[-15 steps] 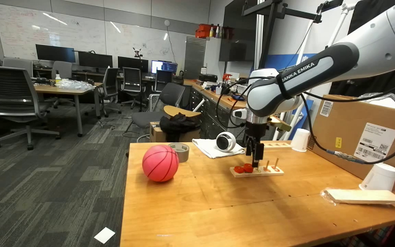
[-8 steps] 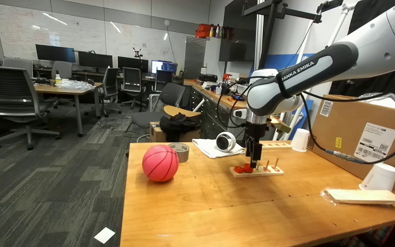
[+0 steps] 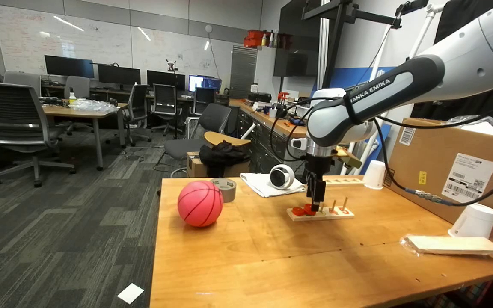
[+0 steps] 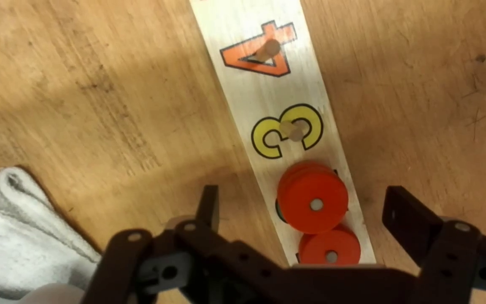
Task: Move the orange discs to the first right position on the wooden board
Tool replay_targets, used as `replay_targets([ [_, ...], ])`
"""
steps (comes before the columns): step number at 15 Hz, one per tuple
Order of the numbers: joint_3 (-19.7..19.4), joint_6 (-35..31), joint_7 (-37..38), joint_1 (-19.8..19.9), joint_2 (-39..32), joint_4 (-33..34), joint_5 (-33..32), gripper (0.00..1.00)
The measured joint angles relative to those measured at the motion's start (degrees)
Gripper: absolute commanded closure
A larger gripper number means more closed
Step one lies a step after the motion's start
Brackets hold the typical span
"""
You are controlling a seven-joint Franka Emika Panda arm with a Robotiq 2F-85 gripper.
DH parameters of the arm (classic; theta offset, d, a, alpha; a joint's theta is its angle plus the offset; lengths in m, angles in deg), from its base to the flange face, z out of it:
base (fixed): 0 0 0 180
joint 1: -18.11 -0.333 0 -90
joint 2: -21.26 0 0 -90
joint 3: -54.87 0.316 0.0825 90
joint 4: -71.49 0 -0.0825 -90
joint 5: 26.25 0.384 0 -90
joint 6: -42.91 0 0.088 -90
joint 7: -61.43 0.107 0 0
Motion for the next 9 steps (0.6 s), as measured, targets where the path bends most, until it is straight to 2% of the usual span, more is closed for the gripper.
replay_targets([
  [3,0.03,-0.10,0.32,-0.05,-0.01,0.00,0.00,0.51],
  [7,0.10,-0.13,1.08,-0.15,-0.01,0.00,0.00,0.81],
  [9,0.10,-0.13,1.48,-0.15,0.03,0.06,0.00,0.84],
])
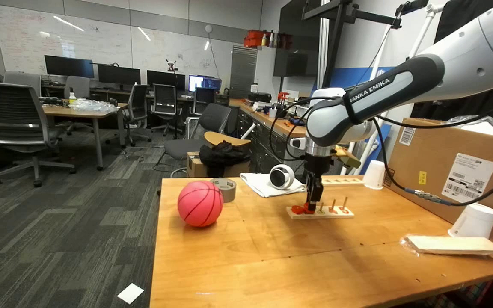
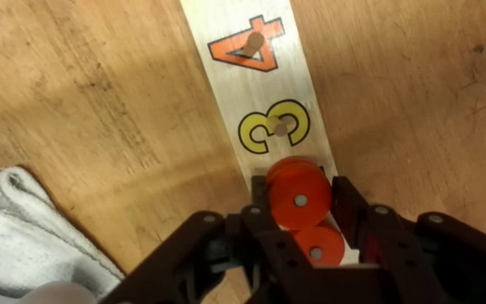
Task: Move the orange discs to the first right position on the wooden board
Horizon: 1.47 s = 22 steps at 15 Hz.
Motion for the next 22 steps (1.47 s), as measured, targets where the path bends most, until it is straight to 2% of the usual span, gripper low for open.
replay_targets([
  [10,-0.46,-0.01,3.86,0.05,1.22,1.65,-0.53,0.84],
  [22,-5.56,3.89,15.19,1.04,6.28,2.07,-5.77,0.84],
])
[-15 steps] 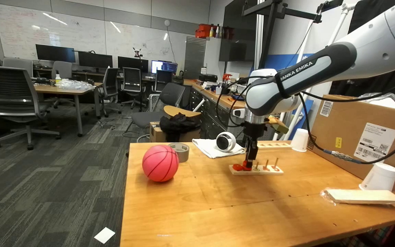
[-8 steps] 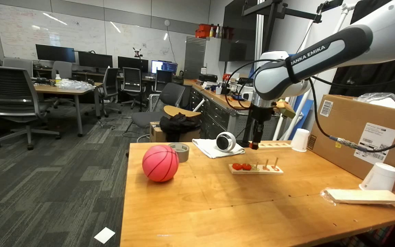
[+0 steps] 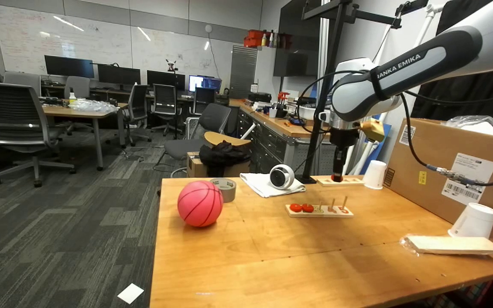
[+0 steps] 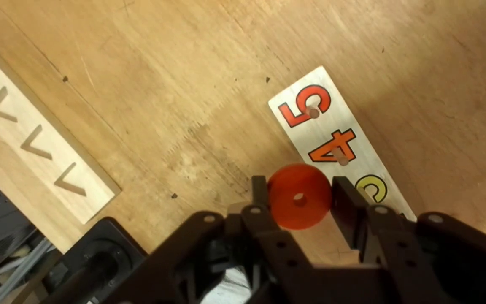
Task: Move the orange discs to the first right position on the wooden board
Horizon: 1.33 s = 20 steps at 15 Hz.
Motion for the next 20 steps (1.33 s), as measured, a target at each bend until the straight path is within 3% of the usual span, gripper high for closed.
replay_targets([
  [11,0.02,0.55,6.17,2.00,0.25,-1.82,1.58,0.84],
  [20,0.17,-0.12,14.04,2.43,4.56,-7.57,4.64,0.84],
])
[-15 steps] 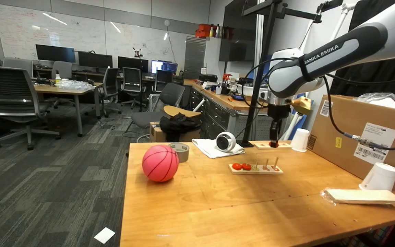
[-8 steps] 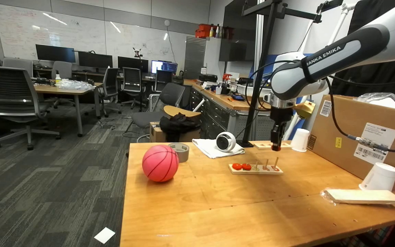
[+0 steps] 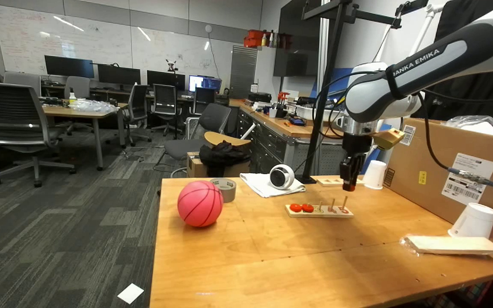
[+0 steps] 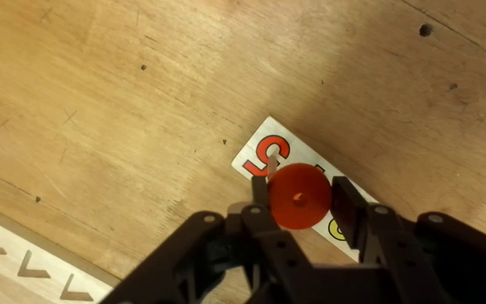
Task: Move the orange discs to the first right position on the wooden board
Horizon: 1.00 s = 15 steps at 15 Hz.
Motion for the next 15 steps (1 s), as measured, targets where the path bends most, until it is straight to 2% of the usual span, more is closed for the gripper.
replay_targets([
  [7,0.24,-3.67,0.39,-0.01,0.60,-3.66,0.50,0.84],
  [15,-0.15,-4.29,0.39,0.00,-0.28,-3.53,-0.04,0.84],
])
